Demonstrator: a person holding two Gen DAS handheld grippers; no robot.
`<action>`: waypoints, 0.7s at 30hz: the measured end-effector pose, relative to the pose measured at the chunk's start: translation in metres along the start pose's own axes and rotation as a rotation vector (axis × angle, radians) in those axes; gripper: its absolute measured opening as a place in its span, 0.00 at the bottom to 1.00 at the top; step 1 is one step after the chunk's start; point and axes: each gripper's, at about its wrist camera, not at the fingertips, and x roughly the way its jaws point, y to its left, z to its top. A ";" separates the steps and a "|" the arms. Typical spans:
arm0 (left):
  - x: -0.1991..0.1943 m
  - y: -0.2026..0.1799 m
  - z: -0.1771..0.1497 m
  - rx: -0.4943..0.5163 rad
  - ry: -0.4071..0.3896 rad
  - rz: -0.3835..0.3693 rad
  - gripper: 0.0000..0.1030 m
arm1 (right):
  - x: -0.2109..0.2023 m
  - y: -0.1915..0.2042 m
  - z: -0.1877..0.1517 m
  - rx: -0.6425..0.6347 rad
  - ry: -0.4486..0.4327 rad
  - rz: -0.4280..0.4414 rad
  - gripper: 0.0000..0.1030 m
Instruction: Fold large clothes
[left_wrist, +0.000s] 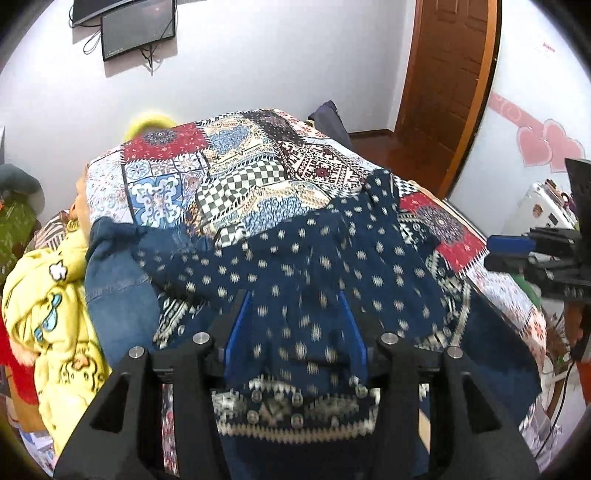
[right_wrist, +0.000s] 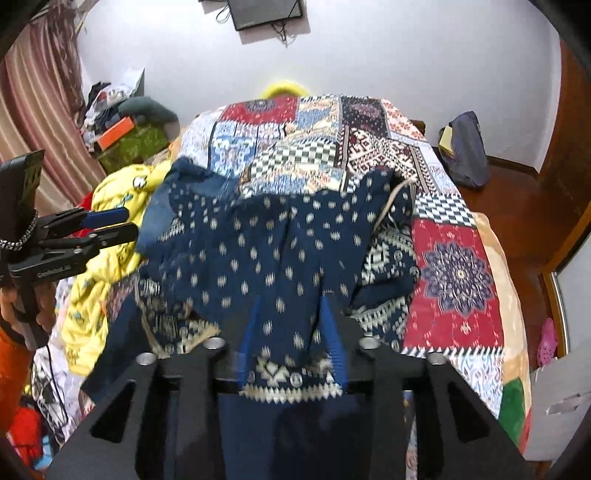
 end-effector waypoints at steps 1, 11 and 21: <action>0.008 -0.001 0.003 -0.001 0.005 -0.005 0.46 | 0.005 0.000 0.002 0.004 0.002 0.005 0.40; 0.084 -0.009 -0.035 -0.011 0.170 -0.046 0.46 | 0.088 -0.018 -0.020 0.016 0.201 -0.072 0.42; 0.062 -0.016 -0.073 0.019 0.125 -0.018 0.58 | 0.088 -0.047 -0.040 0.101 0.267 -0.035 0.46</action>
